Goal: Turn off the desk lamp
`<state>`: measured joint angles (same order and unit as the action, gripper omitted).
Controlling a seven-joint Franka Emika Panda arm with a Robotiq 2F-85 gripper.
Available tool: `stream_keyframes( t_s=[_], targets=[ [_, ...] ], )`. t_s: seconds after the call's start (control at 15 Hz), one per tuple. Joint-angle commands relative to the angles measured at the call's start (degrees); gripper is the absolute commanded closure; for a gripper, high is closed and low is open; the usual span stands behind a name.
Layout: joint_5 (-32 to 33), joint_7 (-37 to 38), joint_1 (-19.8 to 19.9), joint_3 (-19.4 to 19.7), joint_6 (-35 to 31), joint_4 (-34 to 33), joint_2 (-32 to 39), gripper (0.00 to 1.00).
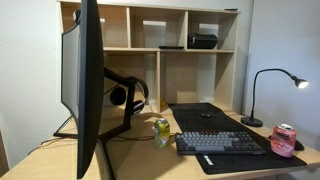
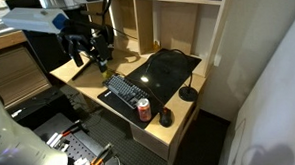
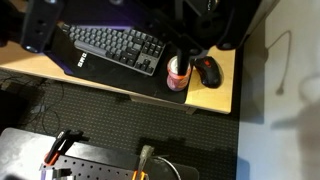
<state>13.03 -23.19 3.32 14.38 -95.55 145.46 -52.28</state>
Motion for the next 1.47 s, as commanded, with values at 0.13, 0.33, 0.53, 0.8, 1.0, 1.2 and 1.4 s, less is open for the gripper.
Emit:
stream_keyframes(
  t_s=[0.13, 0.33, 0.53, 0.8, 1.0, 1.2, 1.4],
  targets=[
    [0.3, 0.2, -0.3, 0.2, 0.2, -0.1, 0.0, 0.0],
    [0.3, 0.2, -0.3, 0.2, 0.2, -0.1, 0.0, 0.0],
    [0.3, -4.3, -2.6, 2.4, -9.5, 2.2, -1.9, 0.0],
    [-5.4, -8.6, -11.4, 2.6, -21.5, -11.9, 12.6, 0.0],
    [-6.3, -7.3, -9.9, 0.5, -21.8, -10.4, 10.8, 0.0],
    [-6.2, -7.1, -9.3, 0.4, -21.4, -10.3, 10.8, 0.0],
    [-6.6, -14.9, -11.9, 2.8, -20.1, -10.9, 10.3, 0.0]
  ],
)
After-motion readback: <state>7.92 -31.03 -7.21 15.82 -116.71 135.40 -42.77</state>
